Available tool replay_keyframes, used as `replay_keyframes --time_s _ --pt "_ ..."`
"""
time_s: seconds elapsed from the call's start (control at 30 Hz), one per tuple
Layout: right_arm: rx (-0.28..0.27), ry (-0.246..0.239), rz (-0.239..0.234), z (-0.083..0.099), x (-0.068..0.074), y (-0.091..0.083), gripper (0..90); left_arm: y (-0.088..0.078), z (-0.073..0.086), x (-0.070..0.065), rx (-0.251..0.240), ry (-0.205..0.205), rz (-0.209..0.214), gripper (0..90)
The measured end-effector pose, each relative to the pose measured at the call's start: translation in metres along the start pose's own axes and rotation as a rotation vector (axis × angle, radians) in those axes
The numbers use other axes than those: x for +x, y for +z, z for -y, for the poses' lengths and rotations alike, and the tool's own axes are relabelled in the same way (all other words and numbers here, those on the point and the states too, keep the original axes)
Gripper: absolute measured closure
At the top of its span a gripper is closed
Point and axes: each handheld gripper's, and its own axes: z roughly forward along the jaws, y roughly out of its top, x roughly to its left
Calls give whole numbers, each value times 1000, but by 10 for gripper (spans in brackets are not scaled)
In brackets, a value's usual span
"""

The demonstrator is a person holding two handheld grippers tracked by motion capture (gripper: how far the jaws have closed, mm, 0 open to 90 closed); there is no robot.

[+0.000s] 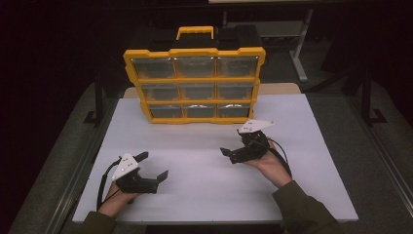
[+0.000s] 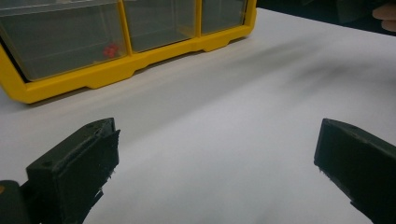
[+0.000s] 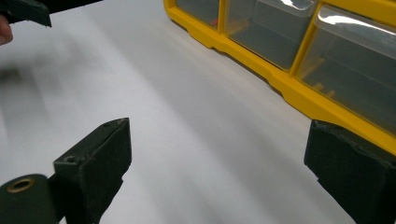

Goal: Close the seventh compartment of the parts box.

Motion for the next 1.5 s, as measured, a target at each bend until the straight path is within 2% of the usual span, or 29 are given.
replay_keyframes --time_s 0.13,0.17,0.23,0.47,0.5,0.63,0.73,0.8,1.17,1.3,1.33,1.43,1.5 --pt "1 17 3 11 1 -12 64 1 0 -1 1 -6 3 0" --pt "-5 25 7 15 1 -16 64 0 0 0 11 8 2 0" --pt "-16 40 11 22 1 -23 64 0 0 -1 5 -8 4 0" --pt "-28 64 36 48 0 -44 64 1 0 -2 16 1 3 0" --pt "-28 63 39 52 0 -47 64 0 0 -1 17 15 4 0" --pt "-37 59 58 64 -2 -59 58 0 0 -1 2 3 8 0" --pt "-49 82 62 73 -3 -68 53 0 1 -1 7 7 7 0" --pt "-42 92 73 80 -4 -74 52 1 1 -1 6 -4 6 0" --pt "-25 133 121 111 -7 -96 48 0 1 -2 5 6 10 0" --pt "-30 141 129 118 -10 -101 47 1 1 -1 5 16 12 0" --pt "-31 150 131 120 -10 -102 47 1 1 -3 7 -5 11 0" --pt "-24 155 134 123 -11 -102 47 1 1 -3 13 -7 16 0" --pt "-20 155 135 124 -11 -102 45 2 1 -2 17 9 17 0"
